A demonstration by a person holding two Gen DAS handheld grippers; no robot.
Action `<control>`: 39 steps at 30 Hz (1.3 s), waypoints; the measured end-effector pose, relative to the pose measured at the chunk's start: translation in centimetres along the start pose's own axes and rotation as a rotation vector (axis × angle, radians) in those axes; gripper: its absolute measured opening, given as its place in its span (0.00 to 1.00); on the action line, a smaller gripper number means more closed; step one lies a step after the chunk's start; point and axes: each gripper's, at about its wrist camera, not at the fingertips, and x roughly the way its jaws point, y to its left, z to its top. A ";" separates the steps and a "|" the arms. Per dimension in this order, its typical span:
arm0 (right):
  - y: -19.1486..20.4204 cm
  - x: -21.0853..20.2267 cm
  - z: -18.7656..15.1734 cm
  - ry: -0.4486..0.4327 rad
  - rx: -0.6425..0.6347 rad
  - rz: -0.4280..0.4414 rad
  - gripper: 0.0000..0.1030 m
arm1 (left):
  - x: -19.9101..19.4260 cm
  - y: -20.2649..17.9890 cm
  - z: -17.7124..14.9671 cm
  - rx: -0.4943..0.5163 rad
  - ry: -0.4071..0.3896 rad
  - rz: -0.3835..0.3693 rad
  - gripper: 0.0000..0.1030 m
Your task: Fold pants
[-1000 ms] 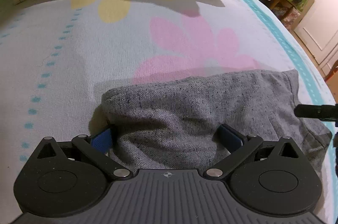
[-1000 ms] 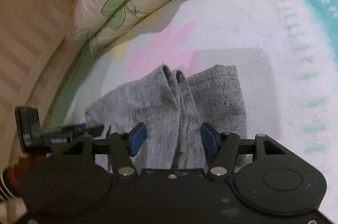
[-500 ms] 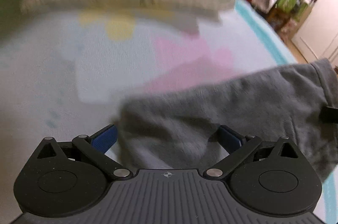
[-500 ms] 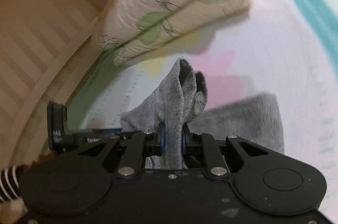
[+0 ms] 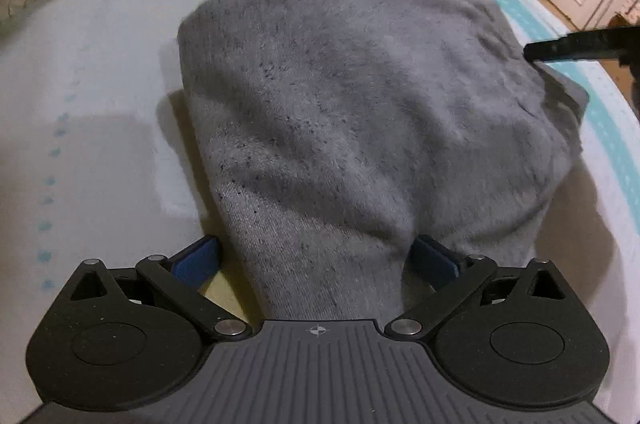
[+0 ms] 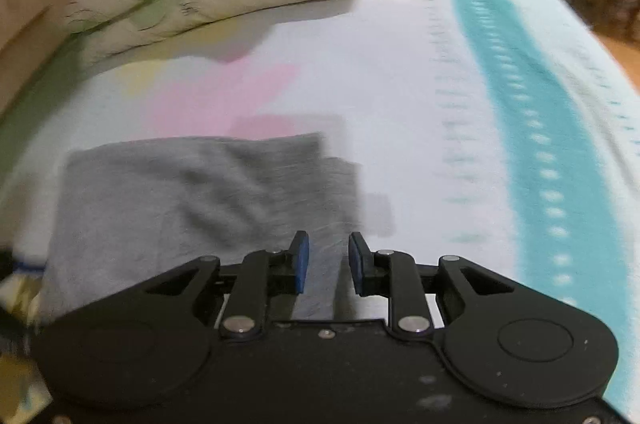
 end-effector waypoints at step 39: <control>2.1 0.0 -2.4 -0.097 -0.118 0.009 0.53 | -0.9 5.0 -0.2 -0.183 -0.136 0.033 1.00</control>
